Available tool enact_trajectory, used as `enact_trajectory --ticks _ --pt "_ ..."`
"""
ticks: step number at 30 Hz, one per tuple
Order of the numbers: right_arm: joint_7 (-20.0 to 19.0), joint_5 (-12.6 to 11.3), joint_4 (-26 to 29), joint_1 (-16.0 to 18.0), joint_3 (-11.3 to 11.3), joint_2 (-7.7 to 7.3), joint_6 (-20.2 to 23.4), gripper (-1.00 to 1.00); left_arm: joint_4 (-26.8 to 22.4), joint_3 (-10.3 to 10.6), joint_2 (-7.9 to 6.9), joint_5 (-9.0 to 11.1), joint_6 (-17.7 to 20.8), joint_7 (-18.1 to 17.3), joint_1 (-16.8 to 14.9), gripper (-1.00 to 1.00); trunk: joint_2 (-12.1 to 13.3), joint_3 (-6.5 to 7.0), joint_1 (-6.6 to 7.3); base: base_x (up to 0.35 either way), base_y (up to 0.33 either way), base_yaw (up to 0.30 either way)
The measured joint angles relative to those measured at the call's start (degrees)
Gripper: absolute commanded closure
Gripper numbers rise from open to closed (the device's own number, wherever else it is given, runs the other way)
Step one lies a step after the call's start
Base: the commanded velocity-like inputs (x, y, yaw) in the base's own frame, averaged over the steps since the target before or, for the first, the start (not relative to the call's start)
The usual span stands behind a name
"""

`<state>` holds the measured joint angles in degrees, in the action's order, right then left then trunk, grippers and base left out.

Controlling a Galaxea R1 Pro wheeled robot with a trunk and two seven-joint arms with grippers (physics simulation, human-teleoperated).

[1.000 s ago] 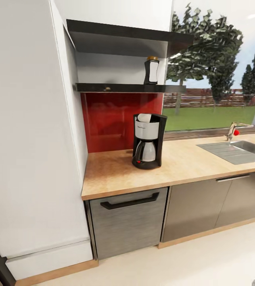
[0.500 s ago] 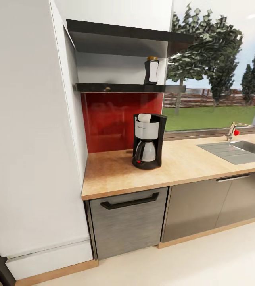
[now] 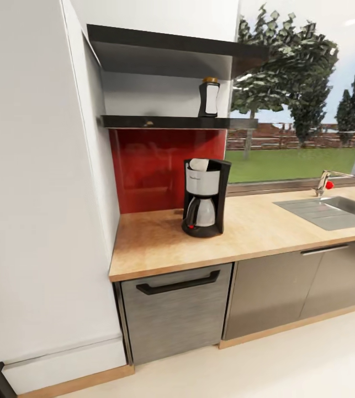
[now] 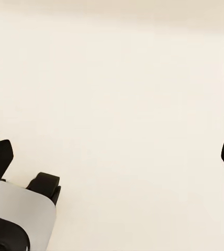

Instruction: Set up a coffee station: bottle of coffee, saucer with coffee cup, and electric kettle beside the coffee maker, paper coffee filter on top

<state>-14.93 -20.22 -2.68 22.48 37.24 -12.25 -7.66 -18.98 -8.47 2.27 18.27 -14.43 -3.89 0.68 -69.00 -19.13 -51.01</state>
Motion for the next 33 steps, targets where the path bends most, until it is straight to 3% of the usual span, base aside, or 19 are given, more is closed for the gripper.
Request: enact_trajectory --ticks 13,27,28,30,33 --pt "1.28 0.05 0.08 -0.22 0.01 0.0 -0.11 -1.0 0.0 0.22 0.2 -0.01 0.0 0.08 0.0 -1.0 0.01 0.0 -0.02 0.046 -0.12 0.0" --pt "2.0 0.3 0.04 -0.22 0.18 -0.03 -0.12 -1.0 0.09 0.29 0.24 0.03 0.0 0.13 0.01 -1.0 0.01 0.0 -0.02 0.0 -0.284 0.0" --pt "1.98 0.23 0.05 -0.23 0.19 0.38 -0.1 -1.0 0.09 0.29 0.21 0.03 0.0 0.14 0.02 -1.0 0.01 0.0 -0.02 0.0 -0.304 0.0" --pt "1.94 0.23 0.05 -0.27 0.15 3.51 -0.08 -1.0 0.12 0.29 0.23 0.03 0.01 0.15 0.0 -1.0 0.01 0.0 -0.02 0.0 -0.304 0.0" --pt "1.94 0.18 0.05 -0.3 0.04 3.98 -0.09 -1.0 0.1 0.29 0.24 0.03 0.02 0.15 0.0 -1.0 0.01 0.0 -0.02 0.0 -0.304 0.0"
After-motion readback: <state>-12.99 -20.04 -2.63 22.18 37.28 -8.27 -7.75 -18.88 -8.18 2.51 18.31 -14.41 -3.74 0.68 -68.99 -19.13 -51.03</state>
